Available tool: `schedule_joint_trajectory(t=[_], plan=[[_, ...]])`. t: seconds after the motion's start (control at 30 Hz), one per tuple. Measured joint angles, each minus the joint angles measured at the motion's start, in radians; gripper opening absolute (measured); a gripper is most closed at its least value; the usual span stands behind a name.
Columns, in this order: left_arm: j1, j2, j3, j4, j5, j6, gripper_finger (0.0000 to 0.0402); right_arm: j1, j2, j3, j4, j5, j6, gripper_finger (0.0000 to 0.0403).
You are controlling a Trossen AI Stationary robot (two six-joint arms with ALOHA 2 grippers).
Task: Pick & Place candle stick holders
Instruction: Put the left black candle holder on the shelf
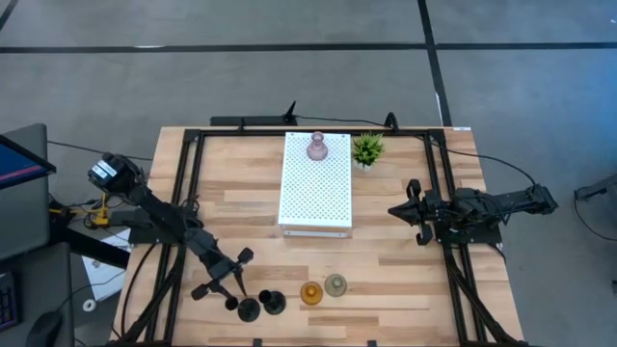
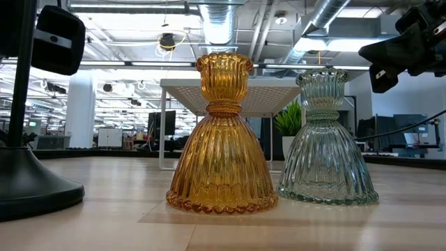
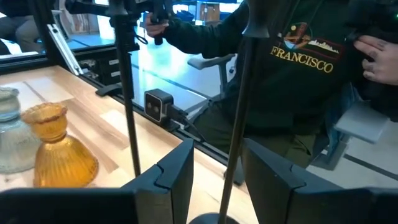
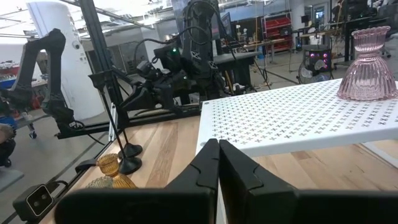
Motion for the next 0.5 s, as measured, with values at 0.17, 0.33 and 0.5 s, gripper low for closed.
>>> schedule_joint_trajectory(t=[0.17, 0.33, 0.5], plan=[[-0.011, 0.084, 0.065, 0.001, 0.001, -0.001, 0.0132, 0.000, 0.000, 0.000, 0.000, 0.000, 0.000, 0.0000], [-0.010, 0.147, 0.103, 0.001, 0.000, -0.045, 0.0132, 0.000, 0.000, 0.000, 0.000, 0.000, 0.000, 0.0000], [-0.010, 0.159, 0.108, 0.000, 0.004, -0.087, 0.0132, 0.000, 0.000, 0.000, 0.000, 0.000, 0.000, 0.0000]])
